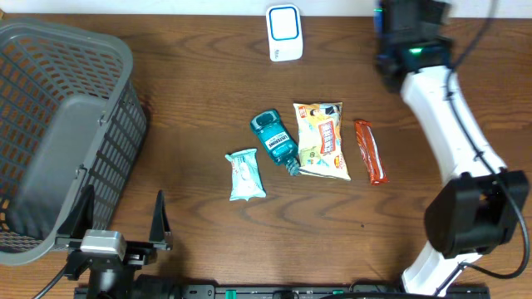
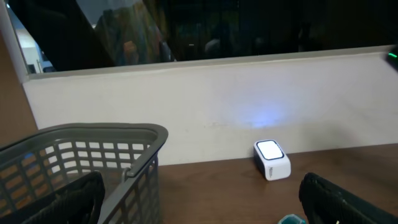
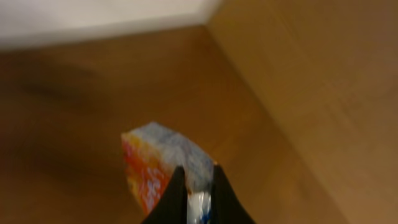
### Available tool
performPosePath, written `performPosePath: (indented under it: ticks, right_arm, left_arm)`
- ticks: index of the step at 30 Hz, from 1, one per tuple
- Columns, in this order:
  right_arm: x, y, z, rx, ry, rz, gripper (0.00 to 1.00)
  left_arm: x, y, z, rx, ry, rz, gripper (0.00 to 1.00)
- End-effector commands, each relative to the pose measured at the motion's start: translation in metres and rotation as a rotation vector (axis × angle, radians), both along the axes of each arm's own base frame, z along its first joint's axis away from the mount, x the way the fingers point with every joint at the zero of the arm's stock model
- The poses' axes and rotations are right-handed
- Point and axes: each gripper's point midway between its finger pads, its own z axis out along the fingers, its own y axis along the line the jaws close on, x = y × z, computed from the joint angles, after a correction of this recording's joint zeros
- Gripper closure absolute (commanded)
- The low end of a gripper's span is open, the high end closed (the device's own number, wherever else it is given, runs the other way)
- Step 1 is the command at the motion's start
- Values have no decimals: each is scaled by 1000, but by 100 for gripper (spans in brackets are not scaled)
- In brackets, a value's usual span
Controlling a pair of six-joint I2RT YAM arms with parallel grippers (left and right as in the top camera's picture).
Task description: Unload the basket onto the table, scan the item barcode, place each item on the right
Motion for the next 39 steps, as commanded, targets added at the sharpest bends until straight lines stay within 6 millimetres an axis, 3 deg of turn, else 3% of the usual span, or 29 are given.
performPosePath:
  ticks: [1, 4, 6, 12, 16, 17, 18, 20, 22, 23, 24, 28, 31, 32, 36, 39]
  right_arm:
    - [-42, -83, -18, -21, 28, -263, 99]
    - [-82, -140, -44, -1, 94, -416, 99]
    - [-118, -181, -80, 81, 133, -521, 99]
    - [-186, -241, -146, 315, 84, -685, 99]
    - [-195, -260, -157, 441, -8, -702, 97]
    - [-195, -261, -158, 460, -19, -698, 92]
    - [-193, -262, -160, 482, -30, -688, 74]
    - [-189, -262, -161, 521, -47, -665, 30]
    - [-176, -256, -161, 581, -68, -615, 6]
    - [-170, -252, -160, 613, -76, -584, 1]
    - [-150, -241, -154, 714, -123, -505, 1]
    - [-115, -212, -117, 902, -229, -336, 1]
    - [-95, -186, -74, 1015, -324, -182, 1]
    - [-87, -170, -51, 1061, -372, -95, 1]
    - [-81, -129, 7, 1071, -438, 71, 1]
    - [-81, -99, 30, 1027, -424, 126, 1]
  left_arm:
    - [2, 1, -3, 5, 3, 9, 1]
    - [3, 1, -4, -2, 6, 8, 0]
    - [2, 1, -2, -44, 2, 2, 0]
    - [3, 1, -2, -44, 2, 3, 1]
    - [3, 1, -2, -44, 3, 2, 1]
    - [3, 1, -2, -44, 3, 2, 1]
    - [3, 1, -2, -44, 3, 0, 1]
    - [3, -1, -2, -42, 4, -9, 1]
    - [4, -1, -4, -42, 7, -11, 1]
    - [4, -3, -5, -39, 10, -22, 0]
    - [5, -11, -9, -31, 19, -67, 1]
    - [11, -27, -21, -15, 39, -149, 1]
    - [18, -32, -34, -12, 64, -173, 1]
    - [20, -35, -39, -10, 71, -186, 1]
    - [24, -48, -47, -4, 71, -259, 1]
    - [27, -56, -56, -15, 79, -305, 1]
